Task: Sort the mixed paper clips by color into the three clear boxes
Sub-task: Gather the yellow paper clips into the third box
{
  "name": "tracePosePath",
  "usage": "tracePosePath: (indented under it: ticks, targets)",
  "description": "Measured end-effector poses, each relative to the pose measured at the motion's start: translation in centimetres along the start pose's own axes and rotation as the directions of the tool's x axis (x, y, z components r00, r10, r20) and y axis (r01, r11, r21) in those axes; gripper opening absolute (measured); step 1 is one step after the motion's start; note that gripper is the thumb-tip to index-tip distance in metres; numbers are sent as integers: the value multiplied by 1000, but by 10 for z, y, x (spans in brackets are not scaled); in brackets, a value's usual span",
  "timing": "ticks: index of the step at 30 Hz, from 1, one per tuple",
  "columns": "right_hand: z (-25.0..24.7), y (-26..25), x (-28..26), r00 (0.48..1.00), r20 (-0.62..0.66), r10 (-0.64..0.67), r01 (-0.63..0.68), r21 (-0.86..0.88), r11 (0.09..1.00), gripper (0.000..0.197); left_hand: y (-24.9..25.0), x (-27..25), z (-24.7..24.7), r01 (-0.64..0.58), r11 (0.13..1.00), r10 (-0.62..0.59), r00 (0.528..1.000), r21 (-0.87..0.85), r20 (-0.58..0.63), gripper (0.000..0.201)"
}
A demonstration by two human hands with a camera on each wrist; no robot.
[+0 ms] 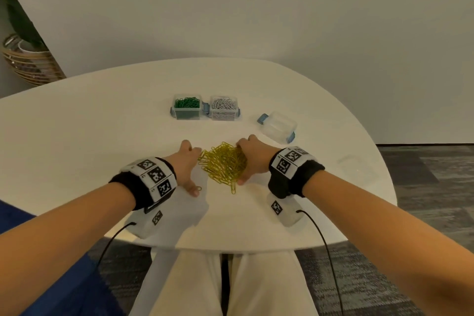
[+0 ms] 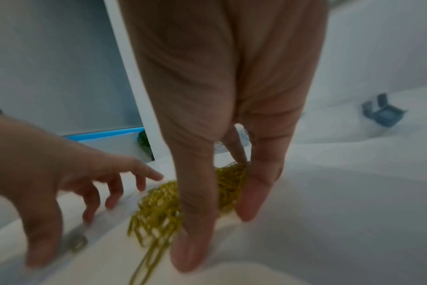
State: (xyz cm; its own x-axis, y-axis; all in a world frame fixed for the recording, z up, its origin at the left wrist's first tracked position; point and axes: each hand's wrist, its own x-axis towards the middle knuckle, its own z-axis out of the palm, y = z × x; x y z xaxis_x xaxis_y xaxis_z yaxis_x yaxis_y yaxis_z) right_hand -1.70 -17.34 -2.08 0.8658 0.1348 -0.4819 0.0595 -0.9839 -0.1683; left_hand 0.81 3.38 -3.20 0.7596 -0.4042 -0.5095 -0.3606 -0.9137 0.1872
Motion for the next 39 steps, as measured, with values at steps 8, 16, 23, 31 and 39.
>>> tracePosePath:
  ticks: [8,16,23,31,39]
  targets:
    - [-3,-23,9,985,-139,-106,119,91,989,52,41,27,-7,-142,982,117,974,-125,-195,77]
    - [-21,-11,12,983,-183,-15,61,249,966,27,47,34,-29,-172,968,117,954,-184,-277,38]
    - [-38,4,16,993,-116,30,18,390,921,14,69,46,-55,-141,988,128,975,-60,-181,15]
    - [-104,59,-4,974,-166,153,-50,504,862,20,135,72,-124,-207,978,200,960,-17,-196,17]
    - [-90,109,22,934,-160,319,-236,395,888,22,186,119,-112,-159,985,169,968,67,-187,21]
